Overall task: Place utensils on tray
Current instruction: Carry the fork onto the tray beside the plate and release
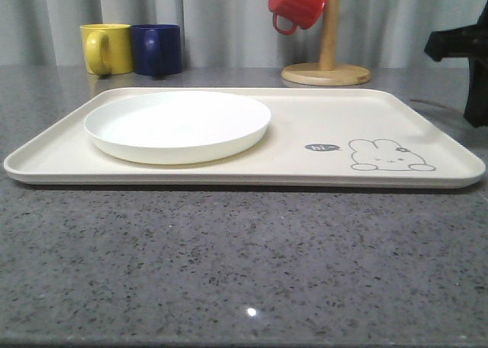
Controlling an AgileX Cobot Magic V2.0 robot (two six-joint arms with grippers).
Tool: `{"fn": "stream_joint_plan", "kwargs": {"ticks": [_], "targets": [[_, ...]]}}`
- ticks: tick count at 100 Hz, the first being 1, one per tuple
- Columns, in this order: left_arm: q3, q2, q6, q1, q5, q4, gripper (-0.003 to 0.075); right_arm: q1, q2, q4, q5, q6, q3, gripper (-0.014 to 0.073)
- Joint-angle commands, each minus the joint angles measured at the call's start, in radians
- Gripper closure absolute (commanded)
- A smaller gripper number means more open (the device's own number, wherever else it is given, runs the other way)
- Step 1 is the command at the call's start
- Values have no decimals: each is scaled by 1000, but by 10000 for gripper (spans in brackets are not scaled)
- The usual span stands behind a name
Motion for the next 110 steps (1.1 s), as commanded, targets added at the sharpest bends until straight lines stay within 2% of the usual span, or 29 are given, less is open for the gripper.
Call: {"fn": "stream_joint_plan", "kwargs": {"ticks": [1, 17, 37, 66, 84, 110], "targets": [[-28, 7, -2, 0, -75, -6, 738, 10, -40, -4, 39, 29, -89, 619], [-28, 7, -2, 0, -75, -6, 738, 87, -40, -5, 79, 134, -183, 619], [-28, 7, -2, 0, -75, -6, 738, 215, -37, -33, 16, 295, -203, 619], [-28, 7, -2, 0, -75, -6, 738, 371, -36, -212, -62, 546, -189, 619], [-28, 7, -2, 0, -75, -6, 738, 426, -34, -268, -112, 673, -154, 619], [-28, 7, -2, 0, -75, -6, 738, 445, -34, -269, -182, 762, -89, 620]]}}
